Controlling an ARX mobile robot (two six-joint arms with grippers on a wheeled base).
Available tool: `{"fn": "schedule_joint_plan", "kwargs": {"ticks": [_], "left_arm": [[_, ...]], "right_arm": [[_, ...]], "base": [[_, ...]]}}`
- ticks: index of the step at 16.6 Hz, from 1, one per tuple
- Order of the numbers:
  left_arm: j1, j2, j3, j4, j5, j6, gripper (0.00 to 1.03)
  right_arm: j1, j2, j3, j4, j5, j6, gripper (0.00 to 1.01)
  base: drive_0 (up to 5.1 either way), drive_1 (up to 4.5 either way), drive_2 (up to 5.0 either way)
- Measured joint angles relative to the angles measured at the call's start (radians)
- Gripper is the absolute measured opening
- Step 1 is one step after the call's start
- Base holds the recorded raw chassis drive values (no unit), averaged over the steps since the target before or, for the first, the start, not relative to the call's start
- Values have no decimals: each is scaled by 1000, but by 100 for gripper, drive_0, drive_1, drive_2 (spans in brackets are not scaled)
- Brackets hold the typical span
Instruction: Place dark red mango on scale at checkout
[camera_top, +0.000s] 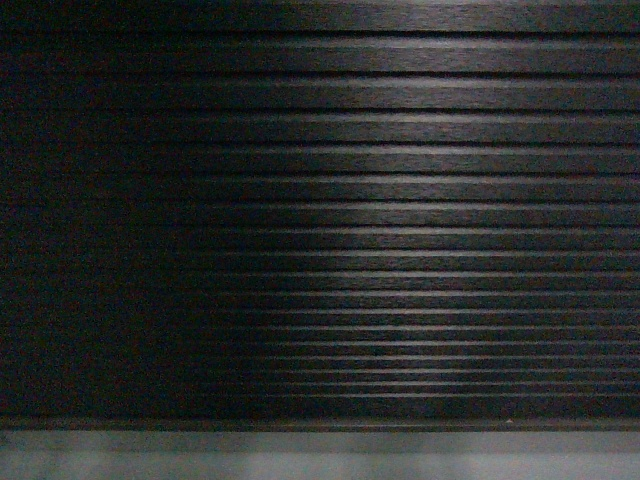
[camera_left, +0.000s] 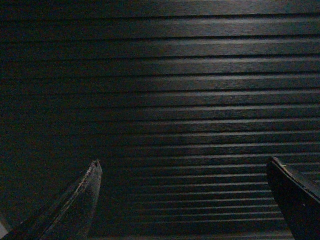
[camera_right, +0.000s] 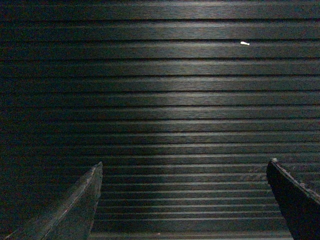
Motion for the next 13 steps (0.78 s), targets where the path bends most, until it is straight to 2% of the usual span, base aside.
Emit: {"fn": "schedule_joint_plan", "kwargs": {"ticks": [13], "left_arm": [[0, 0, 0, 1, 0, 0, 98]], "right_arm": [[0, 0, 0, 0, 0, 0, 98]], "base": [[0, 0, 0]]}}
